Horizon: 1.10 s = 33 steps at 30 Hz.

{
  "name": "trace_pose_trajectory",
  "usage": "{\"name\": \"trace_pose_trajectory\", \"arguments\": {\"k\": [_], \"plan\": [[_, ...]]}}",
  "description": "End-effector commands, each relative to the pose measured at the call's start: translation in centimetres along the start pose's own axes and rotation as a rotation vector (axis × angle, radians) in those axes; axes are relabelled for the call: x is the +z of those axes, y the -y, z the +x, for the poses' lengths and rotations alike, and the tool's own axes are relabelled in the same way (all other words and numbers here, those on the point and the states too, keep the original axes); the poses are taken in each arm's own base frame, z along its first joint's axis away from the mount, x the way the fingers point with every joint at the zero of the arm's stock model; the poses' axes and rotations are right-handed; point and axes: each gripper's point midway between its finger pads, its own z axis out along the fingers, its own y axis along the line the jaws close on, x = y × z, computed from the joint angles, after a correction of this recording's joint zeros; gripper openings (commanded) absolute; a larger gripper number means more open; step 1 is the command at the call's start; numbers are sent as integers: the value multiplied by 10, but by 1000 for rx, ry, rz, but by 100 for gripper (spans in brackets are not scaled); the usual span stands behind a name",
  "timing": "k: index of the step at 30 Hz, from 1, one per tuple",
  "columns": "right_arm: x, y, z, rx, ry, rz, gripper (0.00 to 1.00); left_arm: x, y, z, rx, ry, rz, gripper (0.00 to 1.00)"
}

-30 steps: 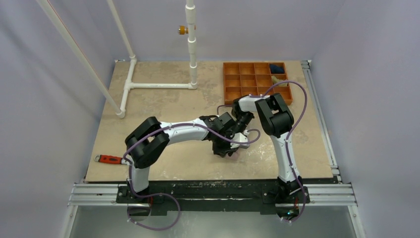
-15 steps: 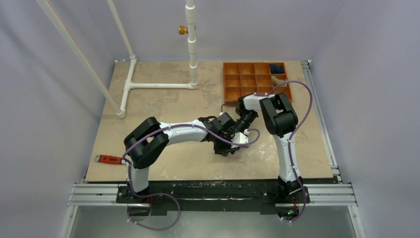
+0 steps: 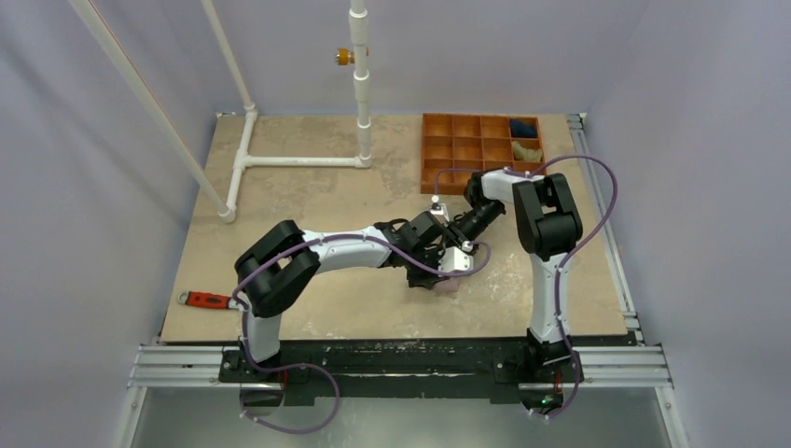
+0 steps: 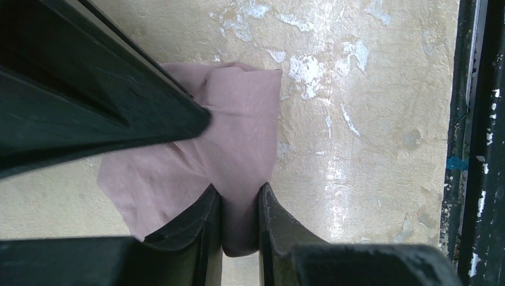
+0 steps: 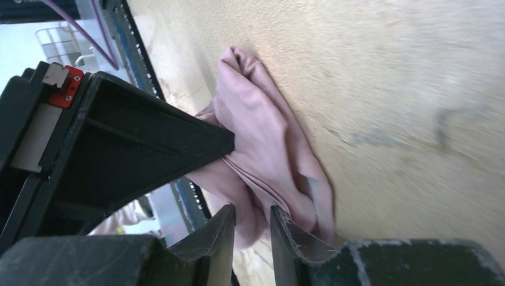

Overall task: Roll the underwear
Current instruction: Roll the underwear to the center of the board.

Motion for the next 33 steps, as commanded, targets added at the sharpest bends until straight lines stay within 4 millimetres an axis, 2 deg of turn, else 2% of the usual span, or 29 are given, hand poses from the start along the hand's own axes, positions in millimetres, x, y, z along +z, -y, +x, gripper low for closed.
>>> {"name": "trace_pose_trajectory", "arguments": {"k": [1,8,15,24,26,33], "plan": [[-34,25,-17,-175,105,145,26,15,29,69,-45,-228,101,0],[-58,18,-12,-187,170,184,26,18,32,72,-93,-255,148,0],[-85,6,-18,-219,280,261,24,13,28,68,-251,-236,255,0],[-138,7,-39,-229,500,532,25,2,13,59,-516,-195,457,0],[-150,0,-42,-249,552,588,25,0,14,58,-583,-202,520,0],[-157,-9,-32,-291,570,660,25,-3,2,54,-741,-180,652,0]]}}
